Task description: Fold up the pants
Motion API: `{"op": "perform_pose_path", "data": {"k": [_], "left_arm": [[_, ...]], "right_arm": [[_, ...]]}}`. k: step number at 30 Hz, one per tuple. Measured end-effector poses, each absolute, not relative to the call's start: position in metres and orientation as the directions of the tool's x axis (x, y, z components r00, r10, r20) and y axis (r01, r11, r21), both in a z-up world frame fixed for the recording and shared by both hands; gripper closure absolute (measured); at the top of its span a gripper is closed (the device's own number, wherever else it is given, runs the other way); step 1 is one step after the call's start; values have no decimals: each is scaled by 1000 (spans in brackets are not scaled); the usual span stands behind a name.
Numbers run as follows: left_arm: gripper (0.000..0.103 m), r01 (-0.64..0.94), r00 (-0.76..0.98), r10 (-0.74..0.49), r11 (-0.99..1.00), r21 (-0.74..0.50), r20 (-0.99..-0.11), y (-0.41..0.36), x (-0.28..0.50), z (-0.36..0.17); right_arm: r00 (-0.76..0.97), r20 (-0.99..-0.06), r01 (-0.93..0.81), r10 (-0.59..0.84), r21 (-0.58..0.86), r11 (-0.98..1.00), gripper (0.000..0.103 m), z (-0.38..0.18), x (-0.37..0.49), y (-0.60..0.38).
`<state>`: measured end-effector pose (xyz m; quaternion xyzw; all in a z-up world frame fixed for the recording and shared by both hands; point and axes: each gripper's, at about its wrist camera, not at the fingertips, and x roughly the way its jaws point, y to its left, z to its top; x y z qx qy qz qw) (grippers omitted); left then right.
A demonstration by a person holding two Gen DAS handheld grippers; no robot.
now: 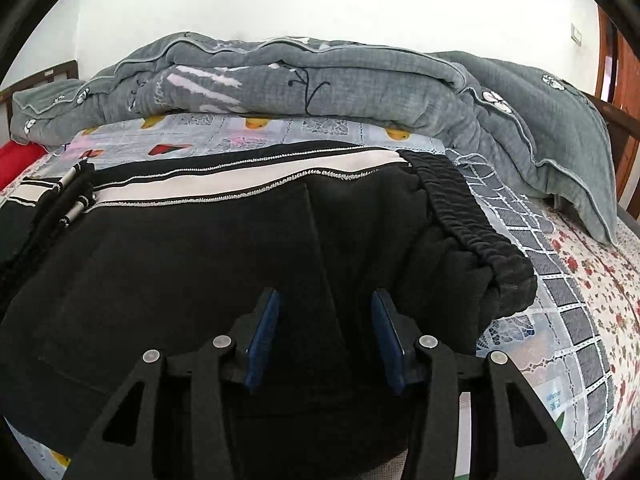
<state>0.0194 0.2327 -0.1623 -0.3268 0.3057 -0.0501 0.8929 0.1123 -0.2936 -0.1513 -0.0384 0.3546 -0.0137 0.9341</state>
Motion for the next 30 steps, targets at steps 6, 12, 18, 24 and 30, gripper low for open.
{"op": "perform_pose_path", "data": {"k": [6,12,18,24,30], "left_arm": [[35,-146,802,-273,773,-618,-531,233,24,-160],[82,-269,750,-164,809,-523,-640,232,36,-150],[87,-212,787,-3,938,-274,-617,171,37,-86],[87,-74,835,-59,973,-218,-547,92,52,-25],[87,147,827,-205,978,-150,-524,-26,66,-11]], "right_arm": [[749,-661,-3,-52,-81,997,54,-151,111,-295],[750,-660,-11,-36,-67,998,53,-151,111,-297],[743,-669,-48,7,-43,998,53,-147,102,-299],[750,-658,-63,65,27,998,53,-114,72,-328],[789,-613,-10,47,63,998,42,-89,39,-385]]}}
